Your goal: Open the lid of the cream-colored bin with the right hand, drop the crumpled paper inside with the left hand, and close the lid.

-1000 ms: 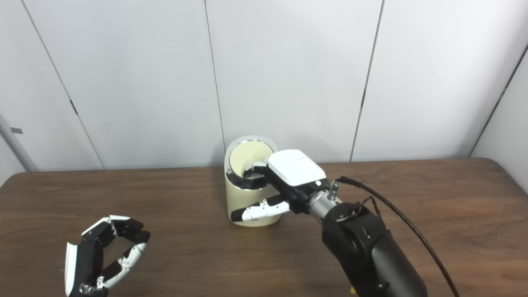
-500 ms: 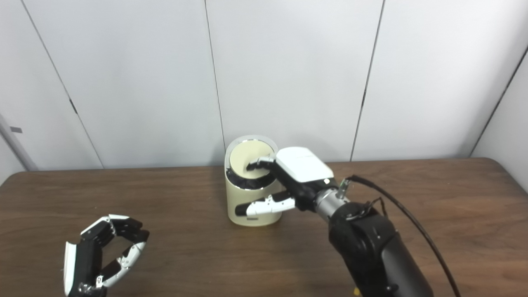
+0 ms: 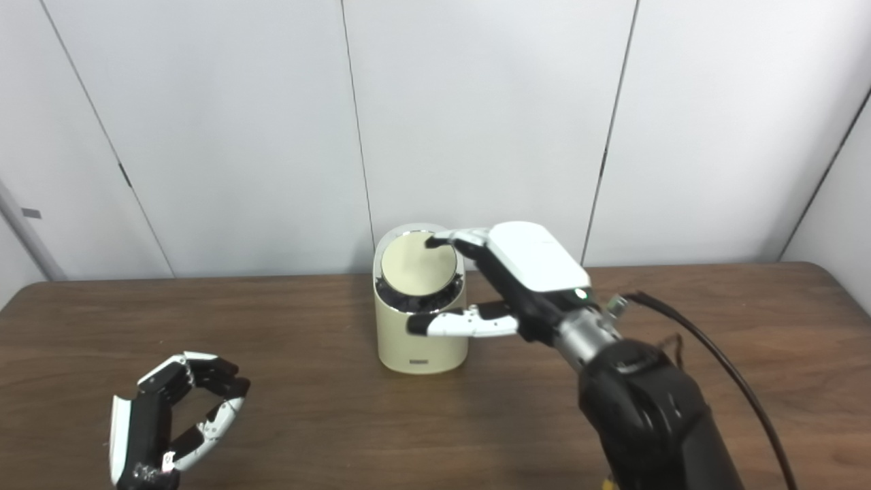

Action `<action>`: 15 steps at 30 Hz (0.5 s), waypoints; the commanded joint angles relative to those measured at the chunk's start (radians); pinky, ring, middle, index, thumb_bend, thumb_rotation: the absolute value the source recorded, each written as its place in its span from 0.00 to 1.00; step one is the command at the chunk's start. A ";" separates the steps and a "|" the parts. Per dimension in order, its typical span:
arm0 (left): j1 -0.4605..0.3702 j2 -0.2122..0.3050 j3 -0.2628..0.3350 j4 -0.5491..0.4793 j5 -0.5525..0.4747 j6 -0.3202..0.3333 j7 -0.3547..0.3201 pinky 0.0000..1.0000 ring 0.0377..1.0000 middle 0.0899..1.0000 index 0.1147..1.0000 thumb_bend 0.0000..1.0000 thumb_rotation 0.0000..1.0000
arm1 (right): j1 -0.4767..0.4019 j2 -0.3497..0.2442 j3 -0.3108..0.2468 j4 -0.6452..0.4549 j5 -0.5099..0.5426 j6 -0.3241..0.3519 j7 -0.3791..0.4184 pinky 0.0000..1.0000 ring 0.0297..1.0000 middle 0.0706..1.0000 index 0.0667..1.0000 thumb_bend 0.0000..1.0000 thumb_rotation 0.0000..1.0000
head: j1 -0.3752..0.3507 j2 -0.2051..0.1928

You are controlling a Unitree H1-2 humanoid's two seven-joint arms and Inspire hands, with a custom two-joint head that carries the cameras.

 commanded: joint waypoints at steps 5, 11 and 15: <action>-0.018 0.013 0.004 0.000 -0.001 -0.024 0.009 0.42 0.48 0.49 0.42 0.48 0.06 | 0.101 0.058 -0.109 -0.011 0.161 -0.142 -0.278 0.63 0.78 0.82 0.78 0.31 0.66 | -0.002 -0.004; -0.020 0.018 0.001 0.005 0.022 -0.025 0.023 0.42 0.48 0.49 0.42 0.48 0.06 | 0.219 0.099 -0.194 0.103 0.246 -0.326 -0.550 0.57 0.70 0.75 0.71 0.31 0.49 | 0.005 -0.008; -0.022 0.024 -0.005 0.011 0.021 -0.026 0.032 0.43 0.48 0.50 0.42 0.48 0.06 | 0.268 0.115 -0.225 0.179 0.292 -0.423 -0.669 0.55 0.67 0.71 0.67 0.30 0.43 | 0.005 -0.013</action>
